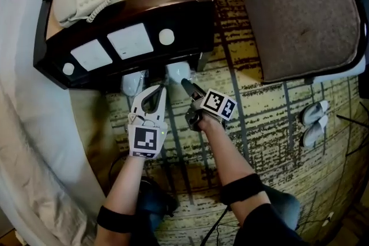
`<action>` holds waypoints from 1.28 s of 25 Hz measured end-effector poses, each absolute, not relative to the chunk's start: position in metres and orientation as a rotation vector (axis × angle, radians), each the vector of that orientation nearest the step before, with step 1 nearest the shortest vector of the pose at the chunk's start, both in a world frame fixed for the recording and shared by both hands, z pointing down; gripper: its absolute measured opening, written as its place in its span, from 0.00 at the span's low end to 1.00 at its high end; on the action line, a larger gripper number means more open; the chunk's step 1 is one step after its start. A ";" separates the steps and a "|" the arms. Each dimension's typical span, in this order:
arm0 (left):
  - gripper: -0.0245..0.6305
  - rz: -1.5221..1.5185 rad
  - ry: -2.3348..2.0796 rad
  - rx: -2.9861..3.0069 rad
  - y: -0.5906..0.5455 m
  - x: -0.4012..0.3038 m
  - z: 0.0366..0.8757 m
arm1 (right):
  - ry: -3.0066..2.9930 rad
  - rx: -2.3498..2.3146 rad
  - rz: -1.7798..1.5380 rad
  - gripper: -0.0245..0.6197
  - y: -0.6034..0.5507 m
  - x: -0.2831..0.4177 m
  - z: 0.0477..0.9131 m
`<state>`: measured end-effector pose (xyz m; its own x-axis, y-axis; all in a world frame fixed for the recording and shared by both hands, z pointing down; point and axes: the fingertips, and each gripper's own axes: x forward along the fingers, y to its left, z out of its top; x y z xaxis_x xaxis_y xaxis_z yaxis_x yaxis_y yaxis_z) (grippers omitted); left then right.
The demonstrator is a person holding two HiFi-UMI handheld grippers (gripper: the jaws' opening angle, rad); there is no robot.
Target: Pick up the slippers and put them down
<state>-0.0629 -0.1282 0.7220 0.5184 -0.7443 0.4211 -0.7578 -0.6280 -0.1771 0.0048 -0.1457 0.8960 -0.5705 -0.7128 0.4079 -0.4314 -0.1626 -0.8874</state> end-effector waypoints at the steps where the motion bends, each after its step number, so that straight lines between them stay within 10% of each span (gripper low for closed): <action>1: 0.04 0.730 -1.345 2.713 -0.131 -0.063 0.728 | 1.842 -1.307 -1.818 0.57 -0.150 0.004 0.903; 16: 0.04 0.730 -1.339 2.716 -0.144 -0.071 0.763 | 1.702 -1.144 -1.909 0.56 -0.177 -0.020 0.949; 24: 0.04 0.724 -1.355 2.683 -0.143 -0.079 0.772 | 1.675 -0.991 -1.857 0.21 -0.182 -0.033 0.941; 32: 0.04 0.732 -1.355 2.682 -0.144 -0.082 0.780 | 1.733 -0.936 -1.778 0.15 -0.182 -0.029 0.932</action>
<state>-0.0815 -0.1439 0.7797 0.5044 -0.7479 0.4315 -0.7709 -0.6152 -0.1651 -0.0291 -0.1822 0.9320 -0.6489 -0.7481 0.1389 -0.1195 -0.0800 -0.9896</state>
